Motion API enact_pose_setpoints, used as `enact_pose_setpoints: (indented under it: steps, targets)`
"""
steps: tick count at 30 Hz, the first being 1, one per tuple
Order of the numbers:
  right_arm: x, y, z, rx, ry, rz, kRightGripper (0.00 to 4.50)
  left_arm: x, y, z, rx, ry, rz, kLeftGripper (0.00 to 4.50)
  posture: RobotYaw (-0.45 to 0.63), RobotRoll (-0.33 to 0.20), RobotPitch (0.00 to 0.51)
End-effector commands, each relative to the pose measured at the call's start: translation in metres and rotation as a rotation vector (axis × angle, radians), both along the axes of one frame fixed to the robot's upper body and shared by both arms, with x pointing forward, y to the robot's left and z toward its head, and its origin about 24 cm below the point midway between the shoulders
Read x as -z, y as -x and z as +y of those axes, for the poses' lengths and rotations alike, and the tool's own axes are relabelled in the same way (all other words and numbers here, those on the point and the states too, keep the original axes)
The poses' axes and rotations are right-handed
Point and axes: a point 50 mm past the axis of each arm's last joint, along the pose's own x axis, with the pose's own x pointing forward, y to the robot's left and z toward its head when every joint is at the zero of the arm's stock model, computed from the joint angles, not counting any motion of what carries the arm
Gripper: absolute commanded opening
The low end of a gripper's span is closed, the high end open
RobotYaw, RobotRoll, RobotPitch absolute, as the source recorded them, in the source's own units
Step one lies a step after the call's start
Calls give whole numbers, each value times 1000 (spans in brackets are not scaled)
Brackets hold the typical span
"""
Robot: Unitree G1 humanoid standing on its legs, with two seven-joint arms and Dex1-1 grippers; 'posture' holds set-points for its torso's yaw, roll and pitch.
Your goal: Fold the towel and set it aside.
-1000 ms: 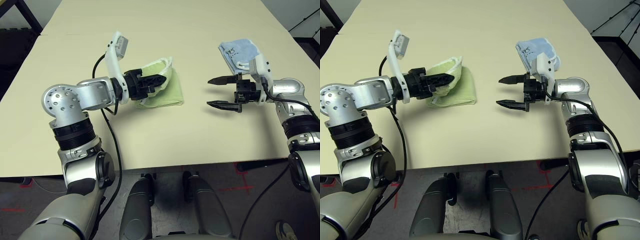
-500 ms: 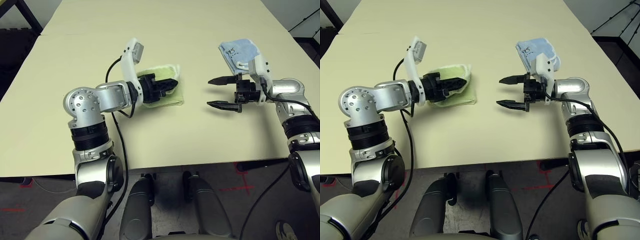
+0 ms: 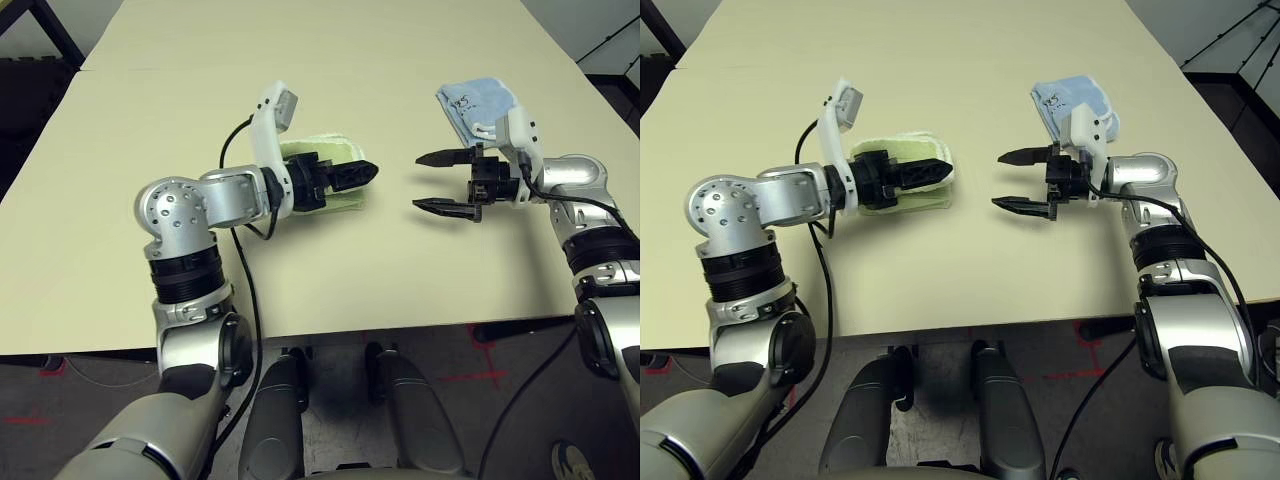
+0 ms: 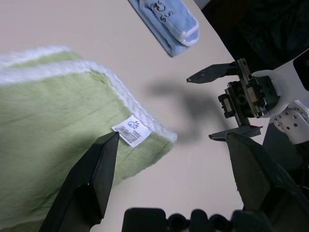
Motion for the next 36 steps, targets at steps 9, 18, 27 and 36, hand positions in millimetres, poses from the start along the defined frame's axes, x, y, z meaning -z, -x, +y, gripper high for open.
enact_pose_setpoints:
  steps: [9, 18, 27, 36]
  targets:
    - [-3, -5, 9, -37, -117, 155, 4500, 21, 2, 42, 230, -324, -533, 4467, 34, 0, 189]
    - [-12, -9, 19, -10, -234, 168, 4500, 40, -5, 58, 243, -375, -590, 4467, 24, 0, 183]
    - [-6, 0, 25, -125, -125, 78, 2337, 37, -5, 59, 271, -299, -631, 4500, 23, 0, 178]
    - [-4, 3, 21, -150, -81, 69, 23, 35, -4, 63, 314, -299, -659, 4500, 17, 0, 182]
